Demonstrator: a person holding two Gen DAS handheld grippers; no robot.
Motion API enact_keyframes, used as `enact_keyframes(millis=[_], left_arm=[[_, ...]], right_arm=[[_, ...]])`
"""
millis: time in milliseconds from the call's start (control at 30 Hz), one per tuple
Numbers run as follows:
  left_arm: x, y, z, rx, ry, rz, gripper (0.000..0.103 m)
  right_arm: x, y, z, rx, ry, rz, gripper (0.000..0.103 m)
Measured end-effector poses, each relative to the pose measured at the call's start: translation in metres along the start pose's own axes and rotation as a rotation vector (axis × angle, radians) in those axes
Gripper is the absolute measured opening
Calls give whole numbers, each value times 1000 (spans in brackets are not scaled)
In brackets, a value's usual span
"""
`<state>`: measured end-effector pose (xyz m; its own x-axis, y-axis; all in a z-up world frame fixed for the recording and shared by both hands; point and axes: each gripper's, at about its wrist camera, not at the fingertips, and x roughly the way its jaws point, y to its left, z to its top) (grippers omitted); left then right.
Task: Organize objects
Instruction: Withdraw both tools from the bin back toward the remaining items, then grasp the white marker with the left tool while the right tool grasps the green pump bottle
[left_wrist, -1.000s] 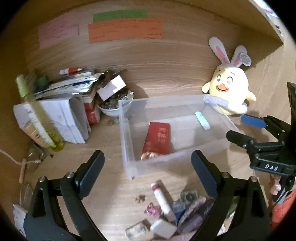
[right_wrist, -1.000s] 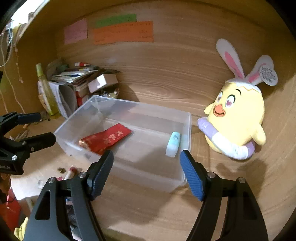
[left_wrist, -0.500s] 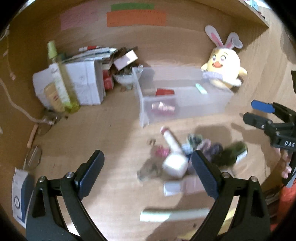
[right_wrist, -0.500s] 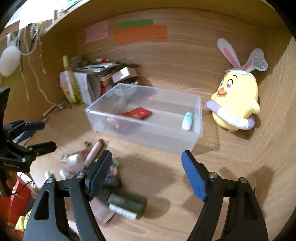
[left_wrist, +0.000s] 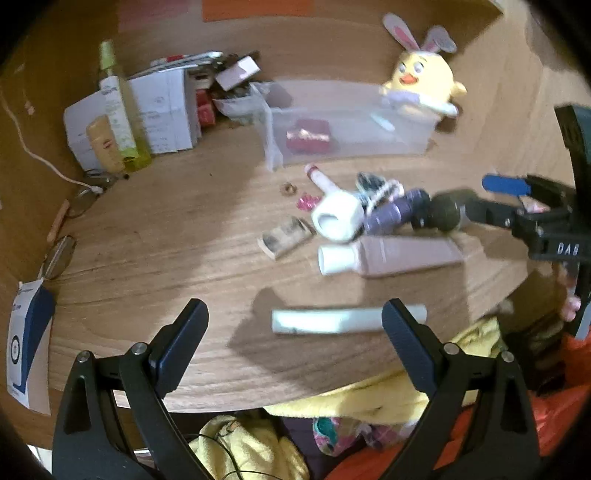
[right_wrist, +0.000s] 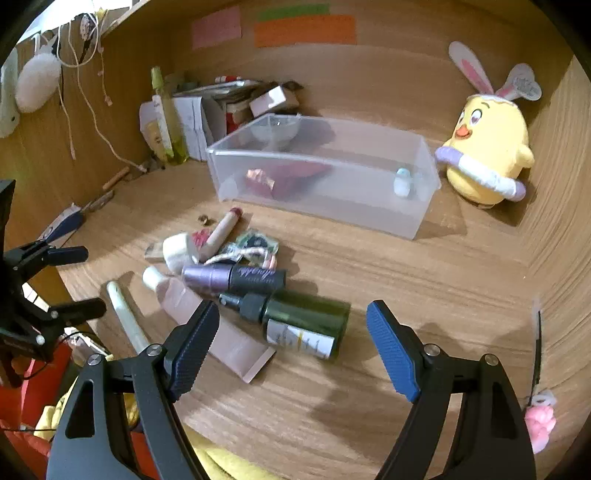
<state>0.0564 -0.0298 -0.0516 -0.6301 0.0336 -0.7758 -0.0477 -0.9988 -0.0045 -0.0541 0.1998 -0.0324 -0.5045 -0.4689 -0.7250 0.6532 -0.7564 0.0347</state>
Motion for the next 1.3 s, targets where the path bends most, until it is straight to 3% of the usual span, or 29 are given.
enact_keyframes(millis=[333, 833, 1167, 1300], left_arm=[[34, -22, 2, 174, 51, -18, 97], [57, -30, 28, 179, 58, -129, 96], [50, -17, 22, 125, 52, -120, 60], [45, -10, 20, 95, 59, -123, 48]], right_arm=[[25, -4, -3, 4, 65, -29, 80], [37, -23, 1, 108, 79, 17, 75], [43, -30, 6, 122, 64, 27, 52], [43, -31, 6, 123, 59, 21, 52]])
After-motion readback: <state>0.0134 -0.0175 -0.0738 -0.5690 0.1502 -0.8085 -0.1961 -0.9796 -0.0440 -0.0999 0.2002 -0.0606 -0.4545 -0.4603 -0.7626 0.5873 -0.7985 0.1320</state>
